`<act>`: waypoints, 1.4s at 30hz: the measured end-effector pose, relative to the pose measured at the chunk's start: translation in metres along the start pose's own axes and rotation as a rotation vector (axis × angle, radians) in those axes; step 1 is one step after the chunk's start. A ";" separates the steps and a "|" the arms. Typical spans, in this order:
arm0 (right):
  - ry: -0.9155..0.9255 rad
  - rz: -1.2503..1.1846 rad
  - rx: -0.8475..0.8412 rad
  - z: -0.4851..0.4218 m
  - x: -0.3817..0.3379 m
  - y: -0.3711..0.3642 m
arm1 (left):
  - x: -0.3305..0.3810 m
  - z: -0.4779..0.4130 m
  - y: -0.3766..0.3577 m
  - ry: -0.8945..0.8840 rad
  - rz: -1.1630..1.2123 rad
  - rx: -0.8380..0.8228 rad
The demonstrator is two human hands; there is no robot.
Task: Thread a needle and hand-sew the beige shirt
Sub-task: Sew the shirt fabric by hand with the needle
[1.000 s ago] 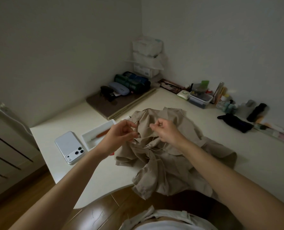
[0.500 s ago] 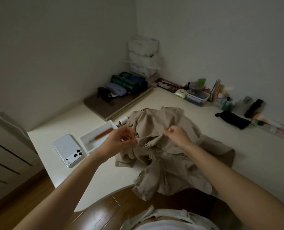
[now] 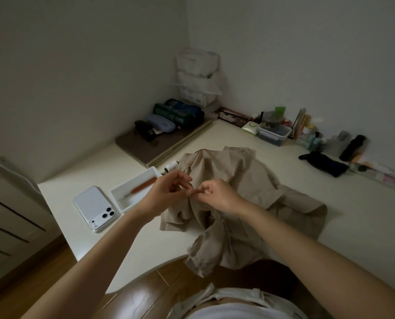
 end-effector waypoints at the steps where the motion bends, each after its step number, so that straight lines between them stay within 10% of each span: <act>1: -0.002 -0.005 0.024 -0.001 0.002 0.001 | 0.000 0.000 0.000 -0.002 -0.032 -0.013; 8: 0.011 0.050 0.058 0.000 0.002 0.004 | -0.012 0.000 -0.003 0.074 -0.524 -0.086; 19: -0.041 0.026 0.139 0.003 0.014 0.016 | -0.016 0.001 -0.007 0.190 -0.116 -0.013; 42: 0.111 0.213 0.185 0.020 -0.007 -0.015 | -0.007 0.002 0.004 0.070 -0.122 0.144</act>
Point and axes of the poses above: each hand's wrist, its own z-axis away from the middle knuckle, its own y-axis out of the back of the hand, x = y × z, the point moved 6 cm from there along -z, towards the middle knuckle, and after that the axes turned 1 degree about -y, right-handed, at the moved point
